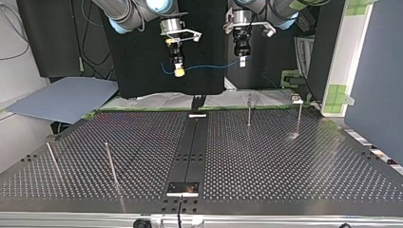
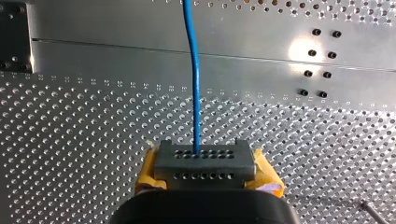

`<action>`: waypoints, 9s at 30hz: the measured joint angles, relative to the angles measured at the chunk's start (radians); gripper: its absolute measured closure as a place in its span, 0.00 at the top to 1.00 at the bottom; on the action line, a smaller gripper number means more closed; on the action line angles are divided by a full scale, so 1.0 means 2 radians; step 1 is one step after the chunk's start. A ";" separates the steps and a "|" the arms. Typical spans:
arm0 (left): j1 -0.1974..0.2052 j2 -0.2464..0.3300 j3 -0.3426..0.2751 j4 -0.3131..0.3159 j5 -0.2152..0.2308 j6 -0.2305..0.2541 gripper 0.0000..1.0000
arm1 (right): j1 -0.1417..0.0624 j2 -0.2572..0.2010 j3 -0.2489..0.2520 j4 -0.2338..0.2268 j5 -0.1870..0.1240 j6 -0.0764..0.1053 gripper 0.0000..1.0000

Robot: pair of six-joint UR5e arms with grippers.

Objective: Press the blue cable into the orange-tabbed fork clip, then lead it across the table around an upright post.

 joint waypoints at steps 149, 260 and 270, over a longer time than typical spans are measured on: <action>0.206 -0.209 0.061 0.119 0.176 -0.052 0.00 | -0.041 0.186 -0.152 0.049 -0.022 0.066 0.00; 0.279 -0.211 0.218 -0.124 0.275 -0.095 1.00 | -0.126 0.188 -0.203 0.074 -0.049 0.053 0.00; 0.278 -0.206 0.207 -0.169 0.319 -0.063 1.00 | -0.126 0.188 -0.203 0.080 -0.050 0.053 0.00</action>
